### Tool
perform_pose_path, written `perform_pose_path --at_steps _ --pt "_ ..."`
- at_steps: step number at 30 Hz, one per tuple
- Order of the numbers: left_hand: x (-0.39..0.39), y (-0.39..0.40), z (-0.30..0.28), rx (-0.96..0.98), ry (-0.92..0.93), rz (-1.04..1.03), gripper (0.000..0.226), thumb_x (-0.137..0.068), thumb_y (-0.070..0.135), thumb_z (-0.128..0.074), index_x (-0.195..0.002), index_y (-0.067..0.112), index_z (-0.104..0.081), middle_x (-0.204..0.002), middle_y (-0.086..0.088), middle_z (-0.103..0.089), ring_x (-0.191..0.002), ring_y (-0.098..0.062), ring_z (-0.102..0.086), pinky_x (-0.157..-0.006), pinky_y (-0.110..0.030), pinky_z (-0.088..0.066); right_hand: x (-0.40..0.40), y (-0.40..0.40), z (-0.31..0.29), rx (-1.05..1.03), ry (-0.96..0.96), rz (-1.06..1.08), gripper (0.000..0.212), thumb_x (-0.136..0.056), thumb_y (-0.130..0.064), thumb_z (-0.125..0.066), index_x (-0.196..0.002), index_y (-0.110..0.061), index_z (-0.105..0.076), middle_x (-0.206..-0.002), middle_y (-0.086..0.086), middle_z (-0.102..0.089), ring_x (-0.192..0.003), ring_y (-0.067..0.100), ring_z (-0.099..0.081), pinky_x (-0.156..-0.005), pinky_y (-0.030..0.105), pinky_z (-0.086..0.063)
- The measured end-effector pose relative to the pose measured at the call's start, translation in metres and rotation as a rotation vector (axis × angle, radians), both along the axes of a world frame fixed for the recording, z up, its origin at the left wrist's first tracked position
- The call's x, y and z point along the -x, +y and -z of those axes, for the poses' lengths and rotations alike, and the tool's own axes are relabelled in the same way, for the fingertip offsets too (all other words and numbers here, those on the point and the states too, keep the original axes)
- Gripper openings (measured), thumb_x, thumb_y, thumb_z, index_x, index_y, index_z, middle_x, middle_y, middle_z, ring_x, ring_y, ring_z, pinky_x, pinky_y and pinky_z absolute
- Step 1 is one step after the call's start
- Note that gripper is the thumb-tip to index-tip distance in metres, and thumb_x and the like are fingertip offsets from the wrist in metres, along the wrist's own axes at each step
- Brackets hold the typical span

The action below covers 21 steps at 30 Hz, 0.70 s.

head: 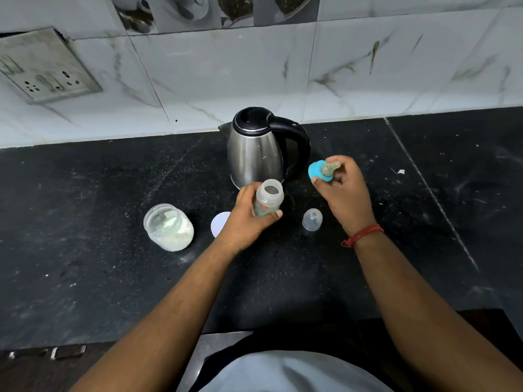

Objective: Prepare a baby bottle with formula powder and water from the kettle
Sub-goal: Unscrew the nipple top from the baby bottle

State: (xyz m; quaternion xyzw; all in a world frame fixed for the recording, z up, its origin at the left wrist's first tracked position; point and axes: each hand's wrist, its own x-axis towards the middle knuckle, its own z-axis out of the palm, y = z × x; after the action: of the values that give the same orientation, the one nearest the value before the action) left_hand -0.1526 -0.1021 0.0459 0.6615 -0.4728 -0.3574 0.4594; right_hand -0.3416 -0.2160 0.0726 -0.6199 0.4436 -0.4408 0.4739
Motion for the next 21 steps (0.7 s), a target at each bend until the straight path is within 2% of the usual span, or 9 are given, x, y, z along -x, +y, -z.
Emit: perform_pose_path --at_steps 2,4,5,7,10,13,17,21 --pt "0.005 -0.007 0.009 0.02 -0.042 -0.024 0.054 -0.085 0.017 -0.085 -0.122 0.039 -0.052 -0.126 0.009 -0.052 -0.12 -0.007 -0.055 -0.104 -0.016 -0.042 0.014 -0.008 0.016 0.037 0.175 0.062 0.04 -0.082 -0.008 -0.078 -0.112 -0.027 -0.058 -0.122 0.001 -0.059 -0.106 0.011 -0.066 -0.094 0.031 -0.057" --pt "0.009 -0.012 0.016 0.013 -0.026 -0.024 0.054 -0.085 0.018 -0.085 -0.117 0.047 -0.053 -0.126 0.012 -0.054 -0.124 -0.01 -0.055 -0.107 -0.023 -0.042 0.027 -0.012 0.033 0.046 0.297 0.09 0.042 -0.082 -0.01 -0.079 -0.114 -0.027 -0.057 -0.121 -0.003 -0.057 -0.108 0.013 -0.062 -0.097 0.034 -0.055" --pt "0.011 -0.015 0.019 -0.003 -0.026 -0.017 0.054 -0.085 0.017 -0.085 -0.119 0.045 -0.054 -0.127 0.01 -0.056 -0.125 -0.012 -0.056 -0.108 -0.026 -0.042 0.033 -0.013 0.042 0.037 0.339 0.099 0.045 -0.081 -0.009 -0.078 -0.118 -0.025 -0.057 -0.122 -0.002 -0.057 -0.111 0.015 -0.06 -0.099 0.036 -0.053" --pt "0.016 -0.02 0.026 -0.043 -0.054 -0.005 0.055 -0.084 0.015 -0.085 -0.129 0.031 -0.057 -0.131 0.003 -0.058 -0.126 -0.016 -0.056 -0.112 -0.032 -0.042 0.043 -0.014 0.058 0.0 0.418 0.11 0.054 -0.081 -0.006 -0.077 -0.13 -0.018 -0.055 -0.129 0.002 -0.058 -0.119 0.02 -0.057 -0.105 0.038 -0.049" --pt "0.025 -0.026 0.033 -0.092 -0.091 -0.004 0.058 -0.082 0.007 -0.084 -0.133 0.014 -0.058 -0.134 -0.007 -0.058 -0.127 -0.024 -0.057 -0.114 -0.04 -0.042 0.054 -0.014 0.074 -0.045 0.527 0.081 0.065 -0.081 -0.001 -0.073 -0.14 -0.013 -0.049 -0.13 0.007 -0.059 -0.122 0.025 -0.055 -0.104 0.035 -0.046" --pt "0.031 -0.029 0.04 -0.144 -0.073 -0.002 0.058 -0.082 0.004 -0.084 -0.134 0.011 -0.058 -0.136 -0.009 -0.059 -0.127 -0.026 -0.058 -0.115 -0.044 -0.042 0.061 -0.013 0.083 -0.083 0.603 0.024 0.069 -0.083 0.001 -0.07 -0.145 -0.012 -0.044 -0.129 0.008 -0.059 -0.124 0.027 -0.053 -0.106 0.042 -0.047" --pt "0.035 -0.029 0.05 -0.163 -0.055 -0.007 0.058 -0.083 0.004 -0.084 -0.134 0.011 -0.057 -0.135 -0.009 -0.061 -0.126 -0.025 -0.059 -0.114 -0.046 -0.043 0.063 -0.013 0.09 -0.073 0.701 -0.009 0.07 -0.084 -0.001 -0.071 -0.147 -0.011 -0.041 -0.134 0.009 -0.057 -0.13 0.029 -0.044 -0.11 0.043 -0.043" --pt "0.036 -0.027 0.057 -0.158 -0.013 -0.018 0.054 -0.084 0.007 -0.084 -0.127 0.023 -0.056 -0.128 -0.001 -0.066 -0.121 -0.019 -0.063 -0.112 -0.044 -0.046 0.065 -0.013 0.094 -0.068 0.742 -0.013 0.07 -0.084 -0.004 -0.072 -0.146 -0.011 -0.041 -0.136 0.01 -0.055 -0.134 0.03 -0.041 -0.113 0.045 -0.041"
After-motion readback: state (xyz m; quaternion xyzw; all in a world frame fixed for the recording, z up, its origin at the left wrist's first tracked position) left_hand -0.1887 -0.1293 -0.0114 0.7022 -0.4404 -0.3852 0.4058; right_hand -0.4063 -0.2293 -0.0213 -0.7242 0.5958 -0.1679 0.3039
